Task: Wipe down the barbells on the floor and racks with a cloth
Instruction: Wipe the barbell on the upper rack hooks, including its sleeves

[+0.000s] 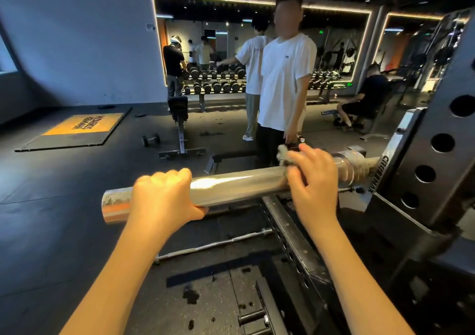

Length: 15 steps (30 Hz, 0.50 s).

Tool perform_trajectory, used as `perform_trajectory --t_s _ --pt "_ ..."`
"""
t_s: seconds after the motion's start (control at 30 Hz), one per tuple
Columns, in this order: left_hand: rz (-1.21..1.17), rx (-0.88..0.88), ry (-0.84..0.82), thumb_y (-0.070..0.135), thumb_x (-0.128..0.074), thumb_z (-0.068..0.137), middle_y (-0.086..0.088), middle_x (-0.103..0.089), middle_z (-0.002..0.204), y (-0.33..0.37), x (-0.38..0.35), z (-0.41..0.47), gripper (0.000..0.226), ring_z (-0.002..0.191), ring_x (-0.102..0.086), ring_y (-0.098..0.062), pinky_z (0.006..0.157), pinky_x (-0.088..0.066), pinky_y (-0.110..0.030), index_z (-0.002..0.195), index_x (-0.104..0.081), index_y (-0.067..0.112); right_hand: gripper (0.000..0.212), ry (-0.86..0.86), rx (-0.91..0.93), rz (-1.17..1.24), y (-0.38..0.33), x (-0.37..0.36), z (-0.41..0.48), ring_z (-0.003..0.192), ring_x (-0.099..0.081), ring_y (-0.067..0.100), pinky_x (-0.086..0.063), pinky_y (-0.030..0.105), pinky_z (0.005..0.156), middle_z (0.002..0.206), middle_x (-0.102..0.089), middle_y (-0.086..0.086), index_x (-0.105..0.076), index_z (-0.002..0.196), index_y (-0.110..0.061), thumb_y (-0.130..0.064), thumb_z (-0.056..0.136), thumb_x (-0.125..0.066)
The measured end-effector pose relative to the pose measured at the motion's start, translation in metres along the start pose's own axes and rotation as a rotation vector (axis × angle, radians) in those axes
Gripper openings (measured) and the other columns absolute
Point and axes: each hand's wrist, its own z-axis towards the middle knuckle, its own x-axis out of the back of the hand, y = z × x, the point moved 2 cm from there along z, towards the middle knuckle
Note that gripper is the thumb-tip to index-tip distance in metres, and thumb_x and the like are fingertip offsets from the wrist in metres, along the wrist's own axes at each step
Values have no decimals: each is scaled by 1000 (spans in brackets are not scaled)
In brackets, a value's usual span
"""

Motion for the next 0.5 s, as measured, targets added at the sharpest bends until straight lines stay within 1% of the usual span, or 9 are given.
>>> perform_trajectory --t_s 0.07,0.13,0.17,0.2,0.27,0.3,0.37,0.43,0.5 --pt "-1 -2 8 69 -60 76 8 -61 99 0 0 0 57 86 -59 -12 74 -50 -29 112 -49 25 40 -104 147 53 -12 -2 -14 132 -42 22 -28 36 111 134 -56 2 -62 128 -15 -29 95 -45" --pt "-6 0 13 68 -60 76 8 -61 98 0 1 -1 56 85 -59 -13 73 -50 -29 111 -50 25 39 -155 247 6 1 7 -7 125 -50 23 -37 42 106 129 -61 3 -63 127 -15 -30 93 -49" --pt "-6 2 16 68 -60 76 8 -61 98 0 2 -2 56 85 -59 -13 73 -49 -29 110 -50 24 37 -134 221 -31 12 12 2 118 -55 25 -41 44 101 123 -64 4 -67 122 -14 -30 92 -51" --pt "-6 2 19 68 -60 76 7 -61 98 0 2 -2 56 85 -58 -13 72 -48 -28 110 -50 24 35 -70 146 -55 23 16 13 113 -57 26 -42 44 99 119 -66 6 -69 118 -13 -29 92 -52" --pt "-2 0 24 67 -61 77 7 -61 99 0 3 -2 56 87 -58 -13 72 -47 -28 112 -50 24 34 54 -42 -80 30 16 21 113 -57 28 -39 44 101 118 -66 9 -70 114 -11 -28 92 -50" --pt "0 2 25 67 -61 77 7 -61 100 0 3 -3 57 87 -58 -13 72 -46 -28 112 -50 24 35 88 -70 -68 23 9 17 115 -55 29 -38 47 103 119 -65 8 -69 114 -11 -27 92 -47" --pt "-7 4 26 67 -62 77 7 -61 99 1 2 -3 57 87 -58 -13 72 -46 -28 113 -50 24 35 40 1 18 -2 -5 0 122 -51 27 -34 47 107 122 -63 5 -67 118 -14 -25 93 -45" --pt "-15 5 27 67 -61 77 7 -61 100 1 3 -3 57 88 -58 -13 73 -47 -28 113 -50 25 38 -79 146 88 -17 -8 -16 129 -45 24 -30 41 111 129 -60 2 -63 126 -15 -26 94 -45" --pt "-21 5 34 67 -61 77 7 -61 101 0 3 -4 57 89 -58 -12 73 -46 -28 114 -50 25 37 -118 231 70 -9 1 -9 124 -51 24 -36 42 107 126 -62 3 -64 124 -14 -26 92 -49"
